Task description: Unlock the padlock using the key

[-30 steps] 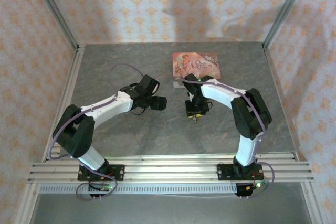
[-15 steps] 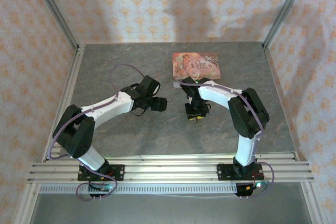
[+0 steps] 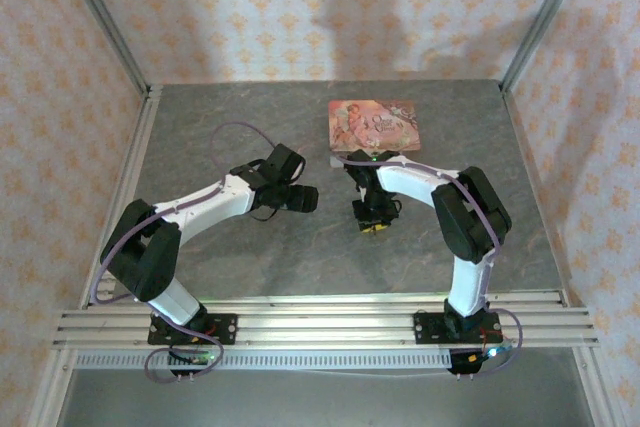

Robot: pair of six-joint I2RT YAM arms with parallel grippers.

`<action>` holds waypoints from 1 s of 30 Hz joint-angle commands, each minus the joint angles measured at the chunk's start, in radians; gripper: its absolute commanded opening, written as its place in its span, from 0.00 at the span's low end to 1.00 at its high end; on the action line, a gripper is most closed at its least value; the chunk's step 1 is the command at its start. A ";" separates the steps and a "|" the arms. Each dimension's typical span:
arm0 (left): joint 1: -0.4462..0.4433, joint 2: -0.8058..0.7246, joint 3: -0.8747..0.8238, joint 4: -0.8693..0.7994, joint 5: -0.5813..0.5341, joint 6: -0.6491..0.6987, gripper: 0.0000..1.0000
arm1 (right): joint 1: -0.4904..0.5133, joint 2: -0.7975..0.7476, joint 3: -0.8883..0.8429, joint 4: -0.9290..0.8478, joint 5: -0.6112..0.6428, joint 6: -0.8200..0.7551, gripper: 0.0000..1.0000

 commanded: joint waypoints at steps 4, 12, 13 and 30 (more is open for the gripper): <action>-0.008 -0.008 0.013 -0.034 -0.035 -0.009 0.79 | 0.005 0.043 -0.021 -0.005 -0.014 -0.019 0.25; -0.009 0.002 0.022 -0.036 -0.037 -0.009 0.79 | 0.005 0.065 -0.018 -0.018 -0.043 -0.034 0.18; -0.009 0.002 0.024 -0.036 -0.037 -0.009 0.79 | 0.004 0.065 -0.018 -0.020 -0.042 -0.036 0.17; -0.015 -0.011 0.026 -0.041 -0.059 -0.014 0.79 | 0.004 0.031 -0.014 -0.012 -0.035 -0.090 0.03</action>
